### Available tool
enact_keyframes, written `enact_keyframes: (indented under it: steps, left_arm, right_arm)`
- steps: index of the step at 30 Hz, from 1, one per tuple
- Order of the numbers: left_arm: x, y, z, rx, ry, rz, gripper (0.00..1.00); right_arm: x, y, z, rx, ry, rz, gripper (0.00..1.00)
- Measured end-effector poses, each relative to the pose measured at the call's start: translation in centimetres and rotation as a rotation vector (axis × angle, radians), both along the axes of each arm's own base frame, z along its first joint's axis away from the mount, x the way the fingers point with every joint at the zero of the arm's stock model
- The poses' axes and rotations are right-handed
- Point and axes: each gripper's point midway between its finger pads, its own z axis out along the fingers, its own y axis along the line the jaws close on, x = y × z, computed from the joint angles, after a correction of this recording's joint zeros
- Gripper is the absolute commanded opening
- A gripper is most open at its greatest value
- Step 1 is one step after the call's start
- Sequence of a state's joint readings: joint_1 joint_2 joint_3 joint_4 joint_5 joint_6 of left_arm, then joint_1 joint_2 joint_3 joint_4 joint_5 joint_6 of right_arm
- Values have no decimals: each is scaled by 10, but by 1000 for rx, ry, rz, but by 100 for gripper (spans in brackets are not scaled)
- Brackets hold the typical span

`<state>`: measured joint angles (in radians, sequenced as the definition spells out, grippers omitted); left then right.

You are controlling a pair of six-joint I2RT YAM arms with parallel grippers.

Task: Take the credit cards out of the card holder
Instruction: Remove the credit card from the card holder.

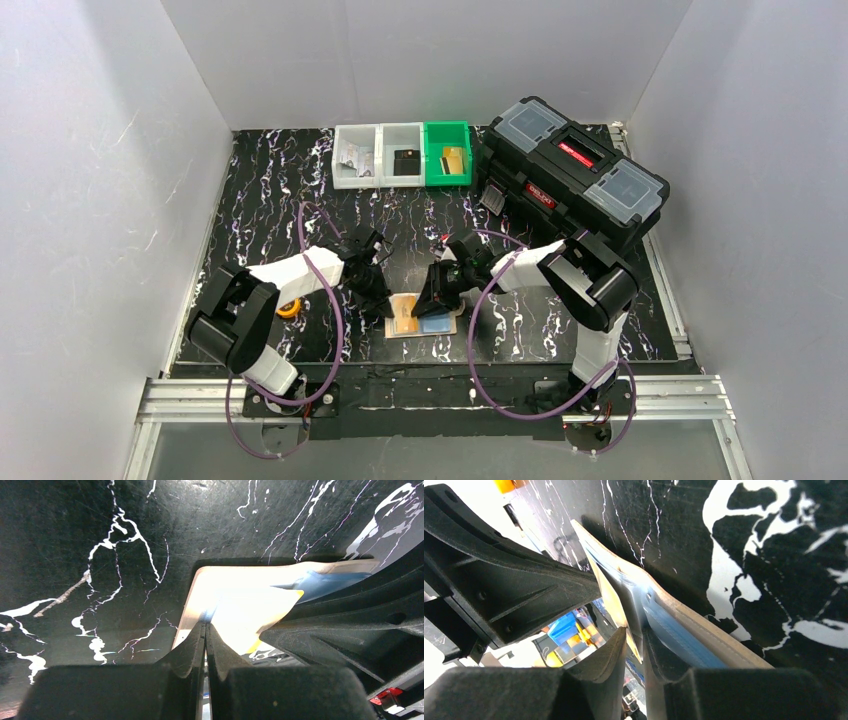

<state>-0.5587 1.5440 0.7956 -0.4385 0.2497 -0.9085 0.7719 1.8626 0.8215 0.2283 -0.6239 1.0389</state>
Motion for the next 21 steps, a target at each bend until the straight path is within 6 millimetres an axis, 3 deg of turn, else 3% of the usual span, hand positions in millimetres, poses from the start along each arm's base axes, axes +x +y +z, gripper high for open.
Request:
enact_keyframes:
  steps: [9,21]
  left_arm:
    - [-1,-3,1,2,-4,-18,0]
    - [-4,0,0,27,-25,-27,0]
  right_arm:
    - [-2,-4,-3,-29,-6,11,6]
    - [0,-8,0,-31,-46,6,2]
